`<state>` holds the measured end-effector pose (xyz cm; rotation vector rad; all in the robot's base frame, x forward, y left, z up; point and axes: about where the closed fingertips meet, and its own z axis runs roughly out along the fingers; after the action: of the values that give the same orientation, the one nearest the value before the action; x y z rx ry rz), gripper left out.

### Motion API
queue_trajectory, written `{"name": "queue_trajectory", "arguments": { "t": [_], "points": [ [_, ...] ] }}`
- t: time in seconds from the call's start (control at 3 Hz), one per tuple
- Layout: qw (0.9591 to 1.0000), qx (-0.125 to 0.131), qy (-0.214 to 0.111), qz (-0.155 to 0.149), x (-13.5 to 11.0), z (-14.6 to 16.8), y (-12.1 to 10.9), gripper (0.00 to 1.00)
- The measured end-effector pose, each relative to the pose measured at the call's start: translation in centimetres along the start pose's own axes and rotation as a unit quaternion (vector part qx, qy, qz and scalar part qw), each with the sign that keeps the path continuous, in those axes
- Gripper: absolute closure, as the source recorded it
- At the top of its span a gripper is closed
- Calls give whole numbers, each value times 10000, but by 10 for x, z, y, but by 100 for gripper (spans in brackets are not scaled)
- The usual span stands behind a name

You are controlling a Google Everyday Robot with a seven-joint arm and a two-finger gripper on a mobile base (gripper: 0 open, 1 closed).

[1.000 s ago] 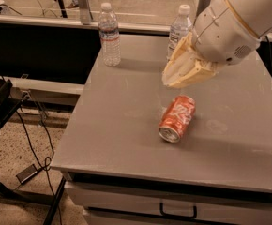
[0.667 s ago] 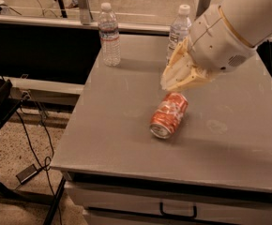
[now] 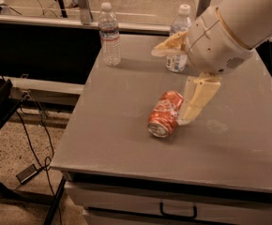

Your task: Place coke can upright

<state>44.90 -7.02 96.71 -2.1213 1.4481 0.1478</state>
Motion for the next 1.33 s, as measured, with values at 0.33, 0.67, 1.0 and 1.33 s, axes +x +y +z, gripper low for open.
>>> {"name": "queue_trajectory", "arguments": {
  "t": [0.33,0.67,1.0,1.33],
  "points": [
    [9977,-467,308,-392,1,20,11,0],
    [9870,-1075,824,-862,35,39,27,0],
    [9758,-1421,1071,-1267,66,46,35,0],
    [9624,-1711,1281,-1674,84,57,37,0]
  ]
}}
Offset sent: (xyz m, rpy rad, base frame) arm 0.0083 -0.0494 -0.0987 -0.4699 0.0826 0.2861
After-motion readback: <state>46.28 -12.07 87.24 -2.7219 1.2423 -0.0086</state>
